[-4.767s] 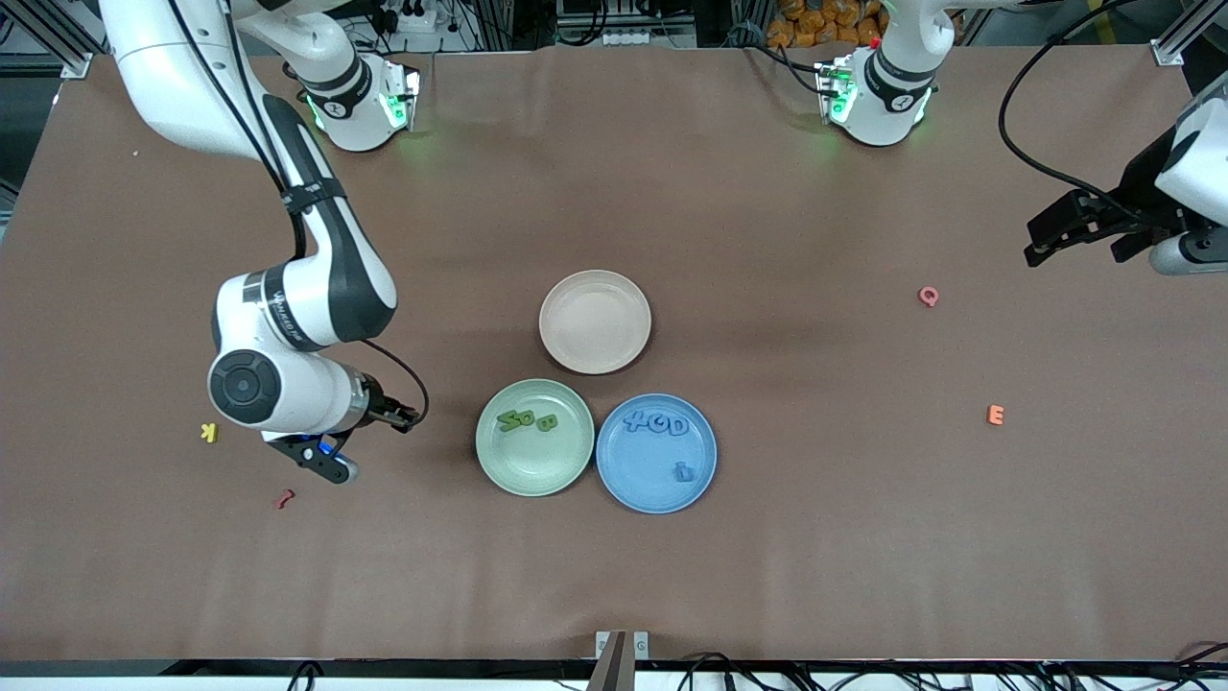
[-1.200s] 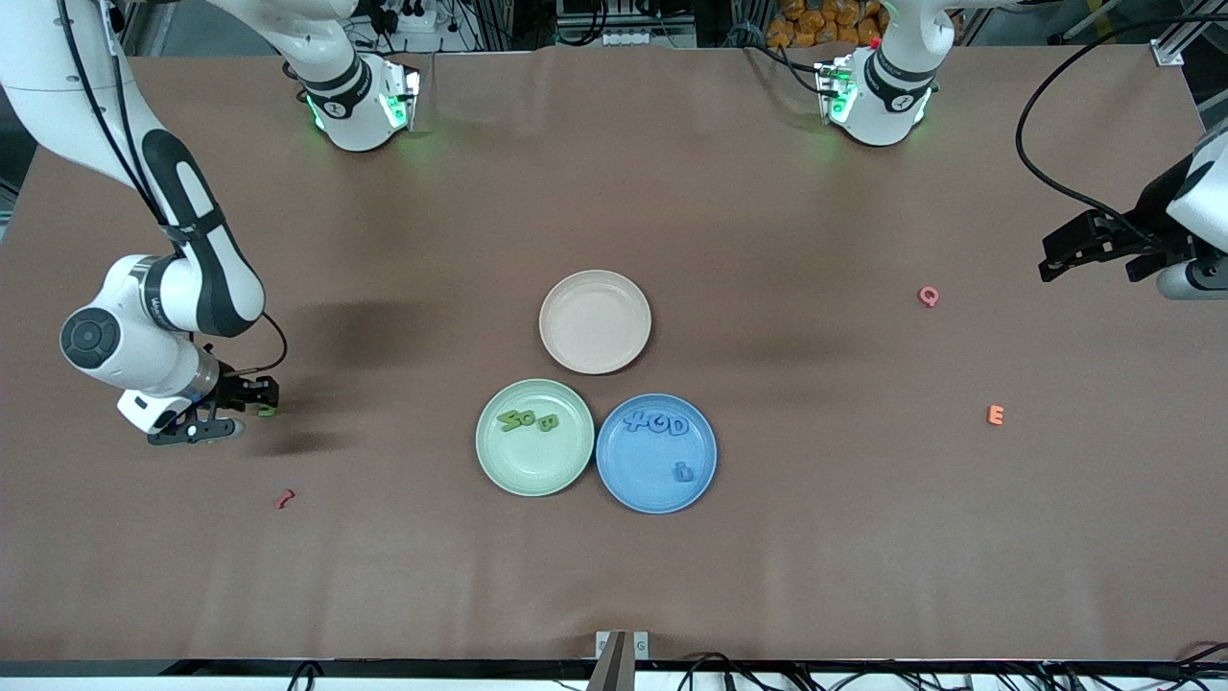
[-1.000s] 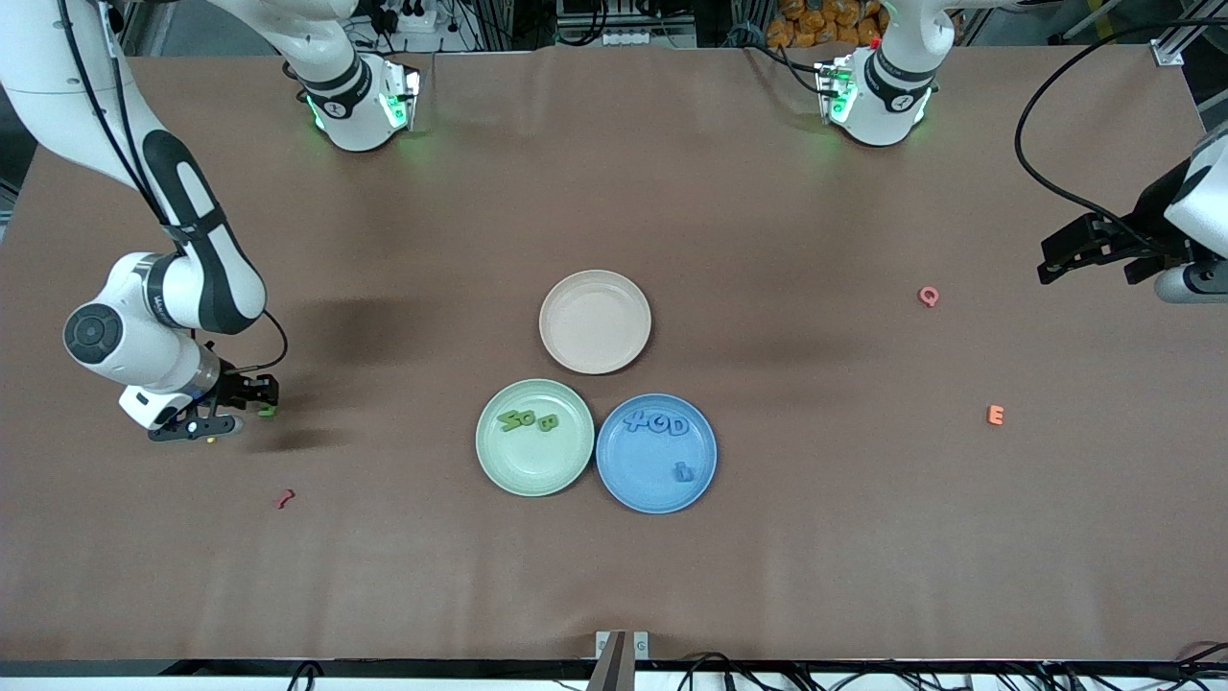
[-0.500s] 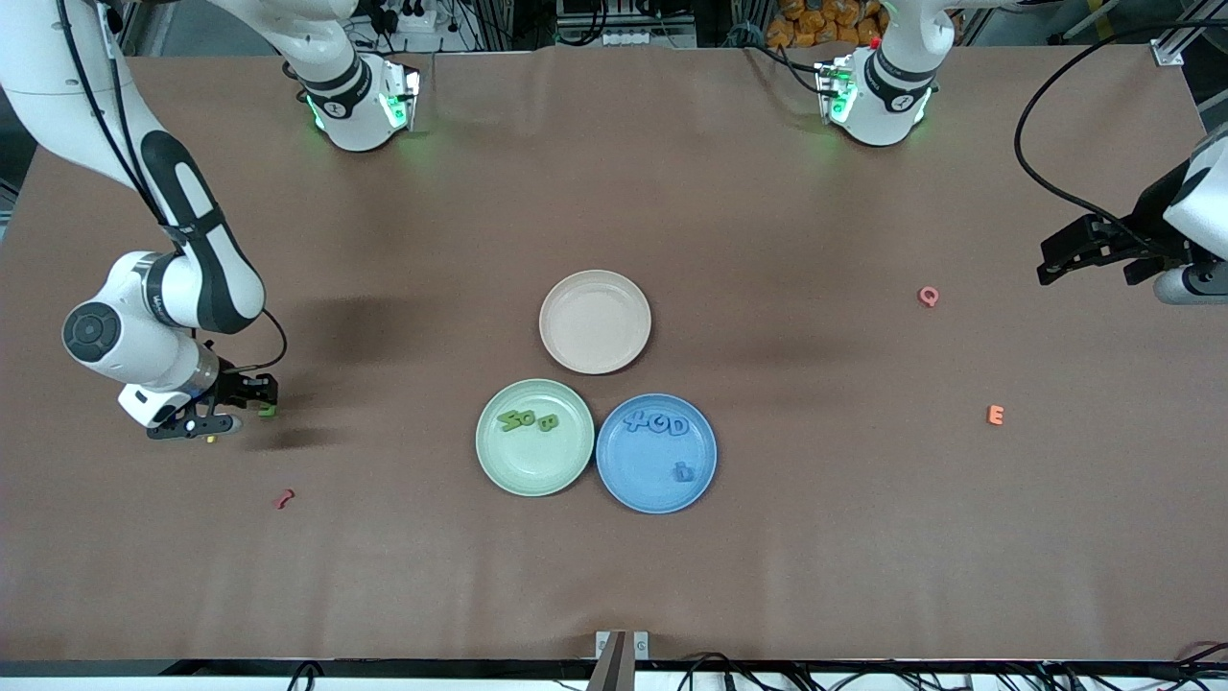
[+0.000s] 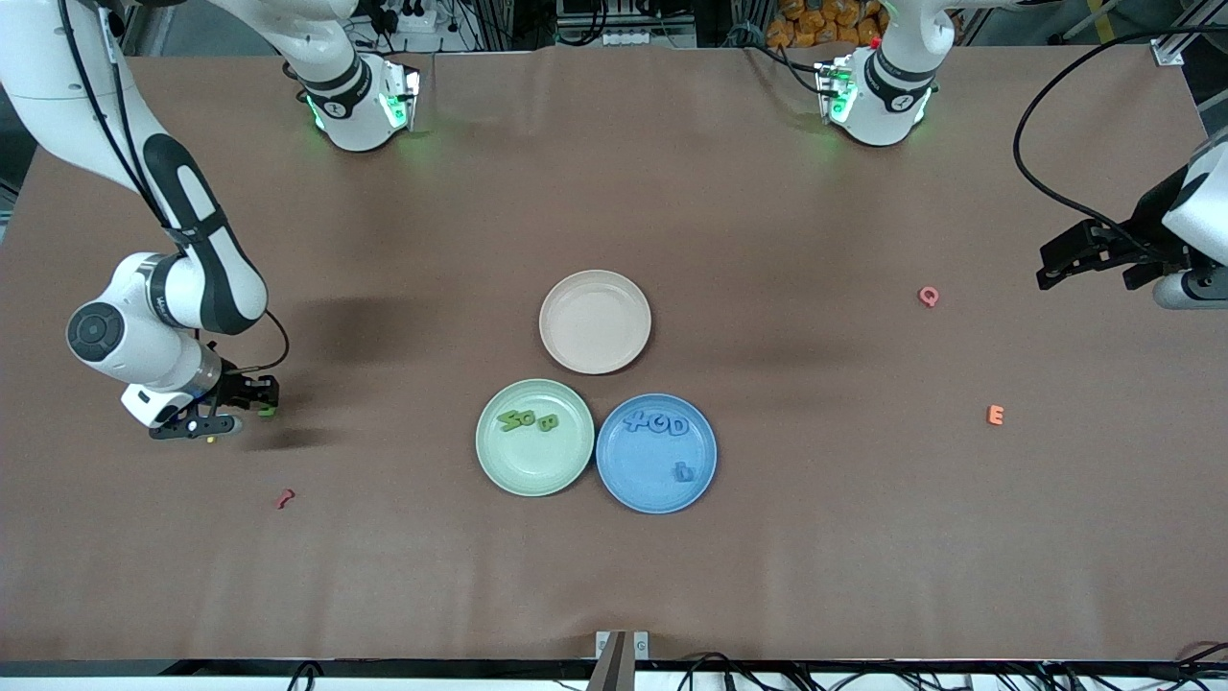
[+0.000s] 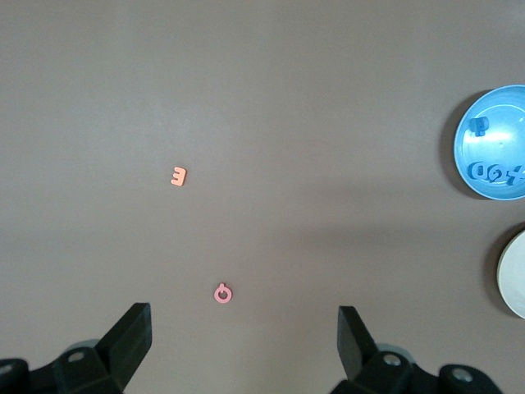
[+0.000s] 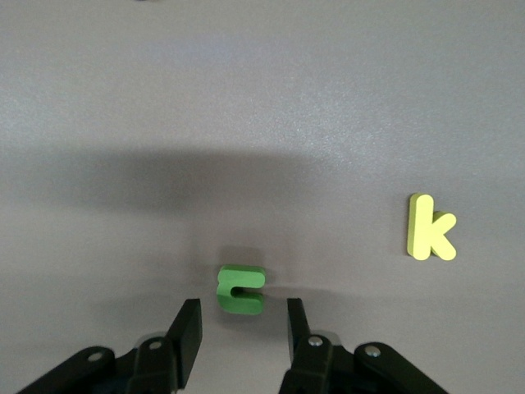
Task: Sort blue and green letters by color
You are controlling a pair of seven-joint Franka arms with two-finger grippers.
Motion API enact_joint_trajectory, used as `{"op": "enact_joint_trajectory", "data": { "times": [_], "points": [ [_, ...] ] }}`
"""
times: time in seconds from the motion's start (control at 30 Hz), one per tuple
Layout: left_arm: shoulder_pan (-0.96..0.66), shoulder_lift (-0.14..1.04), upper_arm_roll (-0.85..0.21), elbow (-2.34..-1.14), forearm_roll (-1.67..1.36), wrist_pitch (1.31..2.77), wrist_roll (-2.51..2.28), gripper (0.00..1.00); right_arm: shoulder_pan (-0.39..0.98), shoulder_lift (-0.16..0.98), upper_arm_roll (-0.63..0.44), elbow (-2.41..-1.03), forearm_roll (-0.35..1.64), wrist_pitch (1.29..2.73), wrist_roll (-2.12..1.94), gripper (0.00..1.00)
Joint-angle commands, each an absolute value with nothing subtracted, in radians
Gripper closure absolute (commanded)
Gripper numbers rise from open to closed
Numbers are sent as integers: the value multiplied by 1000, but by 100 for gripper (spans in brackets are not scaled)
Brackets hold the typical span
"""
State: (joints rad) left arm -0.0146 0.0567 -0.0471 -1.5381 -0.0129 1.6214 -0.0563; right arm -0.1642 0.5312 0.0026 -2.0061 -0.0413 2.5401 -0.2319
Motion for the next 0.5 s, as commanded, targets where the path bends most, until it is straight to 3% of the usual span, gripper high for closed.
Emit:
{"op": "enact_joint_trajectory", "data": {
  "times": [0.0,0.47],
  "points": [
    [-11,69,-49,-1514,5,1620,-32,0,-181,537,18,-2019,-29,2576,-227,50],
    [-11,69,-49,-1513,6,1623,-31,0,-179,546,18,-2019,-29,2579,-227,53]
  ]
}}
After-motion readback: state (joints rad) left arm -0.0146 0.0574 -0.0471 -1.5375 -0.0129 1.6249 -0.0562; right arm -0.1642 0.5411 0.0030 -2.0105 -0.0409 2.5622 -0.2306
